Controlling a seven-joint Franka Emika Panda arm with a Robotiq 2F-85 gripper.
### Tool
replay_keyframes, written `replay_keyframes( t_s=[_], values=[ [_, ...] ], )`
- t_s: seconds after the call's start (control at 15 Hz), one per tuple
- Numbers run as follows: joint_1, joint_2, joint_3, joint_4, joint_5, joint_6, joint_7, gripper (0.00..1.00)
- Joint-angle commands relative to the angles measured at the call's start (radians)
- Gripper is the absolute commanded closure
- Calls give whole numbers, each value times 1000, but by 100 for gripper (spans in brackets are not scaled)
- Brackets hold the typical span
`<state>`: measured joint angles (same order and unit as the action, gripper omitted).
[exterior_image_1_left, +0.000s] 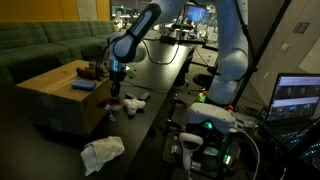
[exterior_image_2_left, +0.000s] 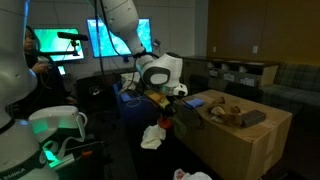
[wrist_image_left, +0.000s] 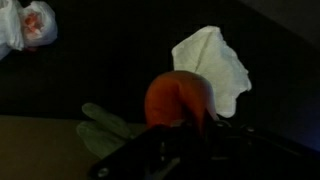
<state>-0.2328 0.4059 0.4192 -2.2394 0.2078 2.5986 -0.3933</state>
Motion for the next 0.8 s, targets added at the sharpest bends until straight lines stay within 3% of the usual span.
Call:
replay_keyframes(
  t_s=[0.0,0.33,0.73],
  values=[
    [5,-159,7,-31,138,-136,-130,98],
    [100,-315,-88,-8,197,-256,-189,98],
    [231,-330,-197,109,114,-206,-136,98]
  ],
)
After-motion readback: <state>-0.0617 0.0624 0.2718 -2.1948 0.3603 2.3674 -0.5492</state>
